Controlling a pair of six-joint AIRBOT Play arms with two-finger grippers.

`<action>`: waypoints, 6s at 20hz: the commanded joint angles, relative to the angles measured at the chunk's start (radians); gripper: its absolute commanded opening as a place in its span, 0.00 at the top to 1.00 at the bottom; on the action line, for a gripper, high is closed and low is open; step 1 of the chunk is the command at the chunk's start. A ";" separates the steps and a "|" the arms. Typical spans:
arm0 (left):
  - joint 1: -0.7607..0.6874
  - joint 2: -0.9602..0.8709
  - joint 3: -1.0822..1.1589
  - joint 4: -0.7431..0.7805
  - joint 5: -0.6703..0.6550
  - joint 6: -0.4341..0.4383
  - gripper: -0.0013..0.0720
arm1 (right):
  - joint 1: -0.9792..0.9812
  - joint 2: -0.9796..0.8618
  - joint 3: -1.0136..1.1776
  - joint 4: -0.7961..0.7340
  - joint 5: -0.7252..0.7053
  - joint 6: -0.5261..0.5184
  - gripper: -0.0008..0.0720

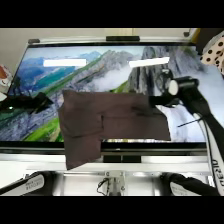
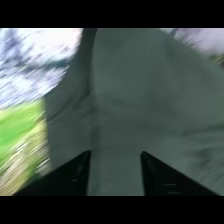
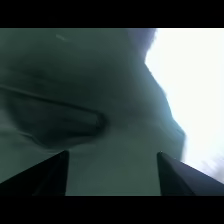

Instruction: Fold the shirts.

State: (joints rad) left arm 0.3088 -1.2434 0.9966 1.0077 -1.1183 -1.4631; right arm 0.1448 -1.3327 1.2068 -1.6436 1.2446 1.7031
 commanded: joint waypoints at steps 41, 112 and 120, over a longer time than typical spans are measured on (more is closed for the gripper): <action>-0.141 0.020 -0.445 -0.066 -0.140 0.146 0.94 | -0.375 -0.111 -0.384 0.378 -0.015 -0.236 0.43; -0.303 -0.423 0.316 0.168 -0.148 -0.038 0.94 | -0.211 -0.361 0.188 0.188 -0.047 -0.211 0.91; -0.260 -0.407 0.419 0.148 -0.372 -0.059 0.27 | -0.215 -0.296 0.271 0.066 0.118 -0.261 0.36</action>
State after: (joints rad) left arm 0.0223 -1.6611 1.3617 1.1595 -1.3361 -1.5120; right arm -0.0673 -1.6642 1.4349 -1.4845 1.2507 1.4761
